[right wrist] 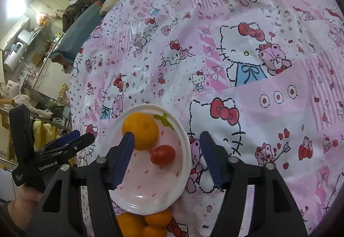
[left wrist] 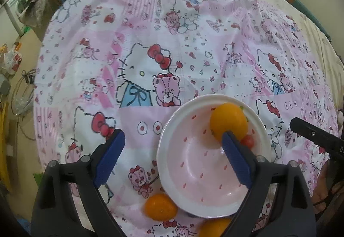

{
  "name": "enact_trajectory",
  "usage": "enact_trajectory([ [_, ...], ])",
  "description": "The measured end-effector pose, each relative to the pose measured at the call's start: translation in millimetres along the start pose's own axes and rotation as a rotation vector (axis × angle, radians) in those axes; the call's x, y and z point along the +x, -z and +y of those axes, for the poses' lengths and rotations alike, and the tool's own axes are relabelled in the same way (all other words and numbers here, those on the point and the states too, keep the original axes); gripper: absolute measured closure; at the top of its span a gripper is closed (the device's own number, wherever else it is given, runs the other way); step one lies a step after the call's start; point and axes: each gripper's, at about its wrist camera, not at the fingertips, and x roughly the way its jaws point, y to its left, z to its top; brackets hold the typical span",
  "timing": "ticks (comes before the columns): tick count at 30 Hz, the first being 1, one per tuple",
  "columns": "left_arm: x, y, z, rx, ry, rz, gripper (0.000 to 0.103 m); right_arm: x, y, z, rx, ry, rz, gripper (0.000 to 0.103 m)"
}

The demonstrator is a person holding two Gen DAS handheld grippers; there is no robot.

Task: Organize fruits
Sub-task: 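Lower the orange and tomato onto the pink plate and open both tools, then lift both open tools away from the plate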

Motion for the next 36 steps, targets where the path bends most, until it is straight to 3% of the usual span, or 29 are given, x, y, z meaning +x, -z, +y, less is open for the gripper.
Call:
enact_trajectory([
  [13, -45.3, 24.1, 2.8, -0.006, -0.018, -0.073, 0.014, -40.7, 31.9, 19.4, -0.059, 0.014, -0.047, 0.035],
  [20, -63.9, 50.6, 9.7, -0.046, 0.003, -0.078, 0.014, -61.5, 54.6, 17.6, -0.003, -0.023, -0.069, 0.033],
  [26, -75.1, 73.9, 10.2, -0.039, -0.023, -0.083, 0.014, -75.4, 72.3, 19.3, 0.002, -0.019, -0.091, 0.024],
  [36, -93.4, 105.5, 3.3, -0.028, -0.01, -0.108, 0.014, -83.2, 105.1, 20.6, 0.01, 0.002, -0.073, 0.024],
])
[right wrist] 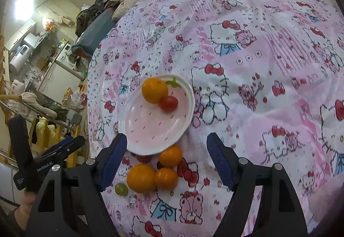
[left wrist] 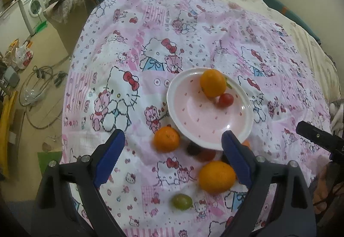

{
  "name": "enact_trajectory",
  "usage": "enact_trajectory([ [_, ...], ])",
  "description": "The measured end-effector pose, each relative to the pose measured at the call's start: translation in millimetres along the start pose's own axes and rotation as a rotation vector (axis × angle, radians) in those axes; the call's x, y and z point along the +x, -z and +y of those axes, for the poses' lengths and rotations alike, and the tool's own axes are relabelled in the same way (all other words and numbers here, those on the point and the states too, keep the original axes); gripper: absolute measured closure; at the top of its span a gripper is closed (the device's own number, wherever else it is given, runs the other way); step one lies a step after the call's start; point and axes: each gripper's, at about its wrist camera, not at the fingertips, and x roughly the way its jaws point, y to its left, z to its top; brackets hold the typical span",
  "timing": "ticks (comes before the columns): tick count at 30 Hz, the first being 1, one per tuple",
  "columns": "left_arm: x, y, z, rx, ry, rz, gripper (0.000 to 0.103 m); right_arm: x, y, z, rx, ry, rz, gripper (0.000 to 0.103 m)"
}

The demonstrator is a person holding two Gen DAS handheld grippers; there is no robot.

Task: Organize fruits
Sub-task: 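Lift both open tools away from the plate, then grasp the biggest orange in front of the plate with the left tool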

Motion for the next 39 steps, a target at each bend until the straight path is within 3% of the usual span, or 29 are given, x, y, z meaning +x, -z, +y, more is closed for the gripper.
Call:
enact_trajectory([
  [13, 7.7, 13.9, -2.9, -0.005, -0.006, 0.028, 0.014, 19.3, 18.4, -8.2, 0.013, 0.031, 0.064, 0.024],
  [16, 17.5, 17.9, -4.8, -0.013, 0.011, 0.073, 0.014, 24.9, 17.4, -9.4, 0.022, 0.029, 0.077, 0.024],
  [25, 62.1, 51.5, -44.7, 0.093, 0.099, 0.297, 0.014, 24.9, 10.9, -23.4, 0.099, 0.042, 0.074, 0.024],
  [33, 92.8, 66.1, -75.9, 0.192, 0.127, 0.392, 0.014, 19.5, 11.4, -37.0, 0.152, 0.033, 0.078, 0.024],
  [39, 102.6, 66.1, -87.3, 0.226, 0.149, 0.4, 0.02, 16.3, 11.8, -40.8, 0.17, 0.021, 0.078, 0.024],
])
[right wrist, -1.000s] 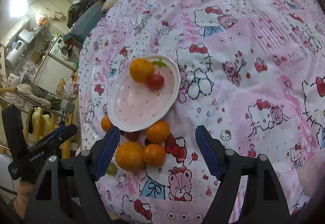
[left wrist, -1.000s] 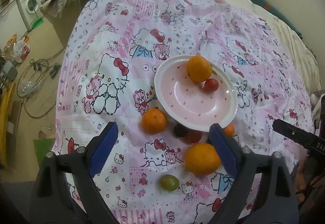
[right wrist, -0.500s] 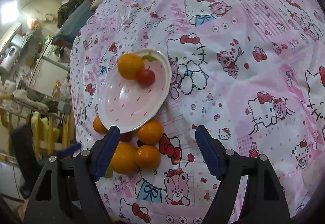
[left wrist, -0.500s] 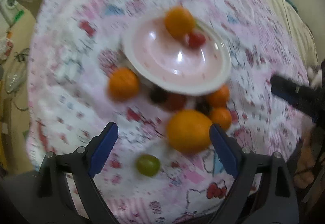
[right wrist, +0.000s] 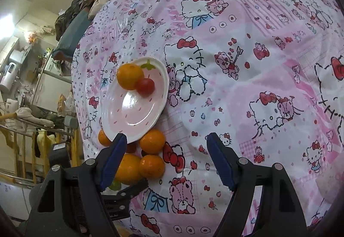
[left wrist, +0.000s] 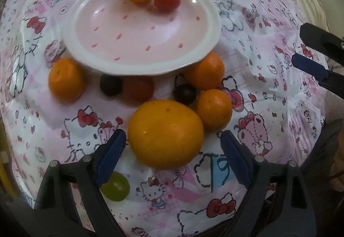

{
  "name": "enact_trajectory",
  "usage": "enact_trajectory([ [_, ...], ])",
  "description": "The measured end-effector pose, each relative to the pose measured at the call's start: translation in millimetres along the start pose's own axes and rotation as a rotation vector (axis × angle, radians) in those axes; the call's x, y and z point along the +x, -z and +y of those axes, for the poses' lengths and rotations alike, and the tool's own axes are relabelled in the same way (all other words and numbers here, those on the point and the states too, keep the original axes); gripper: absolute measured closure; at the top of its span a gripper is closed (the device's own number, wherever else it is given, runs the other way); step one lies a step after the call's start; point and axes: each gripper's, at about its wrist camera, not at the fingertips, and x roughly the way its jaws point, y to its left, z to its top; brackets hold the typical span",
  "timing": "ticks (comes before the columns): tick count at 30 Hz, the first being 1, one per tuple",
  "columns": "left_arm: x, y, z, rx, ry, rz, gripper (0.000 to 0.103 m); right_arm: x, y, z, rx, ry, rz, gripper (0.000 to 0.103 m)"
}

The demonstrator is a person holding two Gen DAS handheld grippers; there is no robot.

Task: Organize fruits
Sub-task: 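Grasp the biggest orange in front of the plate with the left tool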

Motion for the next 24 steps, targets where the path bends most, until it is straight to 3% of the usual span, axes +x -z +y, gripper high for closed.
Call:
enact_trajectory([
  [6, 2.3, -0.9, -4.3, 0.02, -0.014, -0.008, 0.028, 0.6, -0.2, 1.1, -0.006, 0.007, 0.002, 0.024],
  [7, 1.6, -0.7, -4.2, 0.021, -0.018, -0.009, 0.033, 1.2, 0.1, 1.6, -0.008, 0.008, 0.004, 0.024],
  [8, 0.2, -0.7, -3.0, 0.016, -0.035, -0.011, 0.045, 1.9, 0.5, 2.2, -0.011, 0.009, 0.006, 0.024],
  [12, -4.9, -1.3, 8.9, -0.014, 0.006, -0.007, 0.046, 5.0, 1.1, 5.6, -0.027, 0.024, 0.008, 0.024],
  [18, -14.5, 8.4, 8.9, 0.008, 0.008, -0.019, 0.048, 6.5, 2.4, 5.1, -0.032, 0.042, 0.01, 0.024],
  [24, -50.6, 16.0, 23.5, -0.049, 0.034, -0.087, 0.048, 12.4, 4.6, 5.4, -0.04, 0.043, 0.034, 0.024],
])
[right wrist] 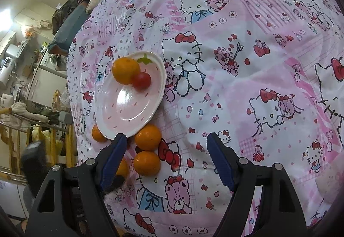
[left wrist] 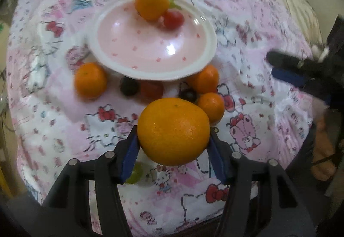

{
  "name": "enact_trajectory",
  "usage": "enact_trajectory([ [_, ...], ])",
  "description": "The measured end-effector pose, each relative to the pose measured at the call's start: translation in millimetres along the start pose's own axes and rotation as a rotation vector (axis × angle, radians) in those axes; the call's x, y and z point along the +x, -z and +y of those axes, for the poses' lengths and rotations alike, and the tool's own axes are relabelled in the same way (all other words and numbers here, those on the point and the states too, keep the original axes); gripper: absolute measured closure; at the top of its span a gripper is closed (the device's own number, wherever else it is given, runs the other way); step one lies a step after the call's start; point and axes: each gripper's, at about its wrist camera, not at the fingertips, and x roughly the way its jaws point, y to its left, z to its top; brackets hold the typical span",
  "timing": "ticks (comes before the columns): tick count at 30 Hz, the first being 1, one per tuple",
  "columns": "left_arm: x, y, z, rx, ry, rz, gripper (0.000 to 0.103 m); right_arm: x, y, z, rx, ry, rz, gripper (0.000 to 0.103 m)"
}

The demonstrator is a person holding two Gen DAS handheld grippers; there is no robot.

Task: Organize fruits
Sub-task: 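Grasp the biggest orange in front of the plate with the left tool, then grasp a tangerine with the right tool while the left tool lifts the orange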

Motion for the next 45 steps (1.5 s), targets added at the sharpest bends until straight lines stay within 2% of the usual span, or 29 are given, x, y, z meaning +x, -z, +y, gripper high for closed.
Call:
enact_trajectory([
  [4, -21.9, -3.6, 23.6, -0.104, 0.0, -0.051, 0.048, 13.9, 4.7, 7.0, -0.024, -0.01, 0.051, 0.024],
  [8, -34.0, -5.3, 42.7, -0.179, -0.013, -0.087, 0.048, 36.2, 14.4, 17.5, -0.05, -0.031, 0.139, 0.025],
  [9, -36.5, -4.7, 45.8, -0.188, -0.014, -0.095, 0.048, 43.5, 17.5, 21.6, -0.064, -0.033, 0.167, 0.027],
  [11, -39.3, -5.7, 47.8, -0.197, -0.007, -0.11, 0.048, 56.5, 24.2, 31.6, -0.106, -0.039, 0.224, 0.045],
  [19, -47.4, -7.6, 45.0, -0.181, -0.012, -0.141, 0.048, 87.3, 41.5, 54.9, -0.235, 0.061, 0.277, 0.05],
  [23, -48.2, -8.3, 44.9, -0.183, -0.007, -0.143, 0.048, 88.8, 38.7, 54.9, -0.248, 0.077, 0.265, 0.058],
  [31, -42.5, -8.4, 41.5, -0.167, -0.015, -0.133, 0.047, 79.6, 39.2, 56.0, -0.285, 0.064, 0.25, 0.06],
  [35, -37.8, -8.2, 46.2, -0.186, -0.029, -0.124, 0.048, 65.6, 38.7, 46.4, -0.256, 0.026, 0.233, 0.06],
  [40, -34.0, -9.0, 49.9, -0.201, -0.053, -0.124, 0.048, 43.7, 34.1, 32.2, -0.213, 0.015, 0.186, 0.06],
  [45, -37.6, -14.6, 54.6, -0.219, -0.07, -0.153, 0.048, 11.2, 15.8, 18.6, -0.154, -0.003, 0.075, 0.06],
])
